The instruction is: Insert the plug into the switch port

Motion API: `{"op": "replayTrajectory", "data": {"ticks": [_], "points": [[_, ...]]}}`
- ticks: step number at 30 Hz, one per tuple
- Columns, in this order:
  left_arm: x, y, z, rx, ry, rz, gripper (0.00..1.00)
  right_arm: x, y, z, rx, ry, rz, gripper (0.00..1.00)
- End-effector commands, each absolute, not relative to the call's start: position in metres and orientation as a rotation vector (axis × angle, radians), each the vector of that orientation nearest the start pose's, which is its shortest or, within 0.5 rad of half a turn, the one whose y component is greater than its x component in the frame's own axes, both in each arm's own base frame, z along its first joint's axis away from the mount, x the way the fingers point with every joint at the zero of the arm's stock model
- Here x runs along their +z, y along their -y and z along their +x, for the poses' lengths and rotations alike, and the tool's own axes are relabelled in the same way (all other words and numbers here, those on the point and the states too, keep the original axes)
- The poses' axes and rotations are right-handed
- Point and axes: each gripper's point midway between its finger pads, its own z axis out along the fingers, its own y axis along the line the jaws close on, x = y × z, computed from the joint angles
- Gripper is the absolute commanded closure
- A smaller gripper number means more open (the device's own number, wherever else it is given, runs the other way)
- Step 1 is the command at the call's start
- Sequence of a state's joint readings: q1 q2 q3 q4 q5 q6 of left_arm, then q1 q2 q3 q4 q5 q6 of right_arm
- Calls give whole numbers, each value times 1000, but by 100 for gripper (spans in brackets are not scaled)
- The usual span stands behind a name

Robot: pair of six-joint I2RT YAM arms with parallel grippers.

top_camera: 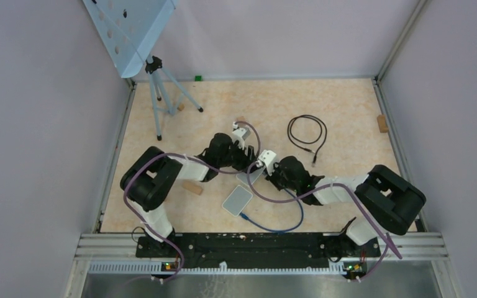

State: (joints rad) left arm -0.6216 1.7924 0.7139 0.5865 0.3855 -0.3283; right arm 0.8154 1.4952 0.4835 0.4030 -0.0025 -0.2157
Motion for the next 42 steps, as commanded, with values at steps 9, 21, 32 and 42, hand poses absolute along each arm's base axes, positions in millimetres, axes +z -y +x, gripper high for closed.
{"op": "replayTrajectory", "data": {"ticks": [9,21,32,42], "points": [[102,211,397,-460,-2046,129,1,57,-254,270,341,-1965,-811,32],[86,192,391,-380,-2039,61,2,114,-184,327,138,-2246,-436,36],[73,203,392,-417,-2071,99,5,88,-155,429,225,-2357,-487,38],[63,209,394,-427,-2097,132,7,53,-98,444,-90,-2502,-114,41]]}}
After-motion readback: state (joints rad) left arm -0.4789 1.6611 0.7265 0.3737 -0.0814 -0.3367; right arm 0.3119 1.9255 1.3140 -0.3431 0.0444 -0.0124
